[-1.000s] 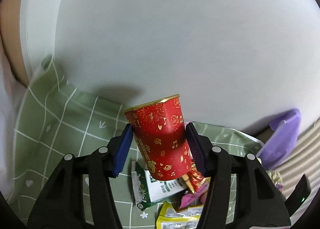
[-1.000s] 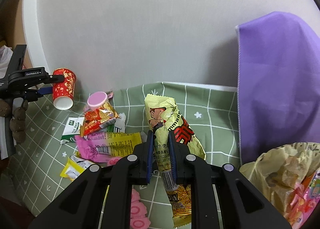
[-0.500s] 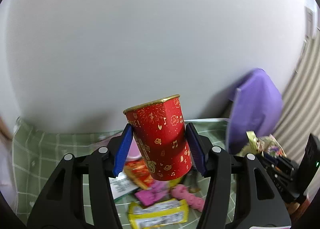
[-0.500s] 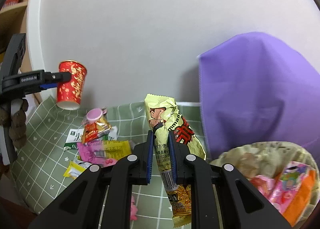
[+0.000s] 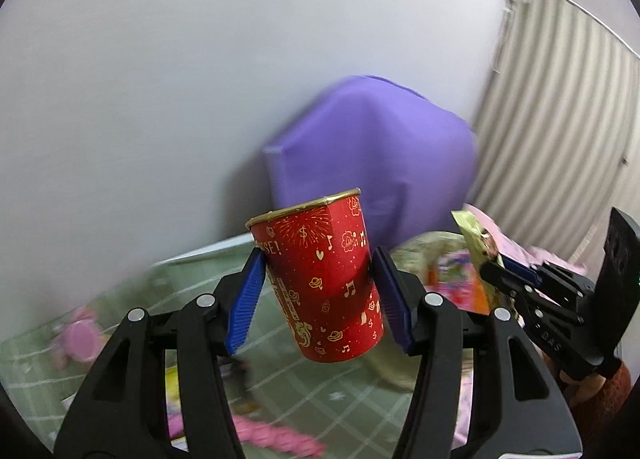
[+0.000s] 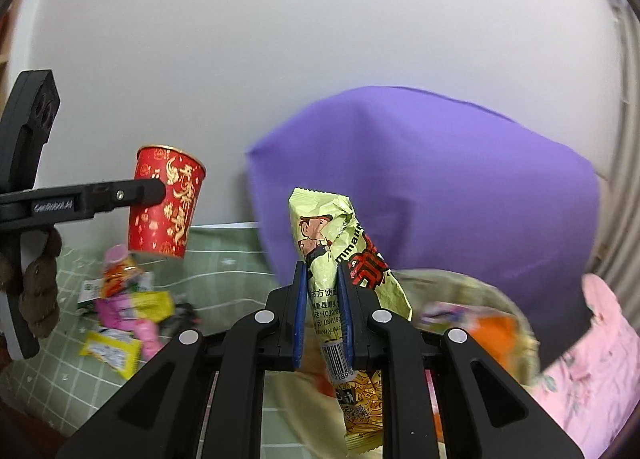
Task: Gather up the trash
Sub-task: 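Carry the red cup and yellow wrapper over the yellow trash bag with both tools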
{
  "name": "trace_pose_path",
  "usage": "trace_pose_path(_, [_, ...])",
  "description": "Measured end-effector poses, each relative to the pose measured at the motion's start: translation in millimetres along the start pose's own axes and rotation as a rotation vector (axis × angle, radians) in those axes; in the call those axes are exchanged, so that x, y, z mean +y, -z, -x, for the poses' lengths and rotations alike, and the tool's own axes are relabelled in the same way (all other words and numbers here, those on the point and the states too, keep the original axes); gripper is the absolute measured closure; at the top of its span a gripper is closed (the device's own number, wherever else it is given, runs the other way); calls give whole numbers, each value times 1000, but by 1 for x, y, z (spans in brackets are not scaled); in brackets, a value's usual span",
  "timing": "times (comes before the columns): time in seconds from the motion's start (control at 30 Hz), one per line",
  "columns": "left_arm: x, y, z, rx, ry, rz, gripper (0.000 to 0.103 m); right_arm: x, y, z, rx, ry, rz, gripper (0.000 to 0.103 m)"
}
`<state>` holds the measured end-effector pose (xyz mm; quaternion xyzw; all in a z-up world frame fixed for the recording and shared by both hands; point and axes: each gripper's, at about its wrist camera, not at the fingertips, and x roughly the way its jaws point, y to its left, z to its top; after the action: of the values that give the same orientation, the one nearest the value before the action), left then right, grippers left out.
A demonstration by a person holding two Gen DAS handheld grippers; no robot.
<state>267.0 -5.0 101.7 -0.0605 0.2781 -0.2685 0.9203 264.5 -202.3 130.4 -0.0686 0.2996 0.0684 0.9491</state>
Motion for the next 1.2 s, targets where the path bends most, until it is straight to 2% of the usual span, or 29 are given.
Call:
trace_pose_path(0.27, [-82, -6, -43, 52, 146, -151, 51, -67, 15, 39, -12, 160, -98, 87])
trace_pose_path(0.4, [-101, -3, -57, 76, 186, -185, 51, -87, 24, 49, -12, 201, -134, 87])
trace_pose_path(0.53, [-109, -7, -72, 86, 216, -175, 51, -103, 30, 52, -7, 223, -165, 87])
trace_pose_path(0.77, [-93, -12, -100, 123, 242, -93, 51, -117, 33, 43, 10, 206, -204, 87])
trace_pose_path(1.0, [-106, 25, -135, 269, 284, -180, 53, -125, 31, 25, 30, 137, -198, 87])
trace_pose_path(1.2, [-110, 28, -167, 313, 299, -182, 54, -126, 37, -5, 95, 78, -164, 87])
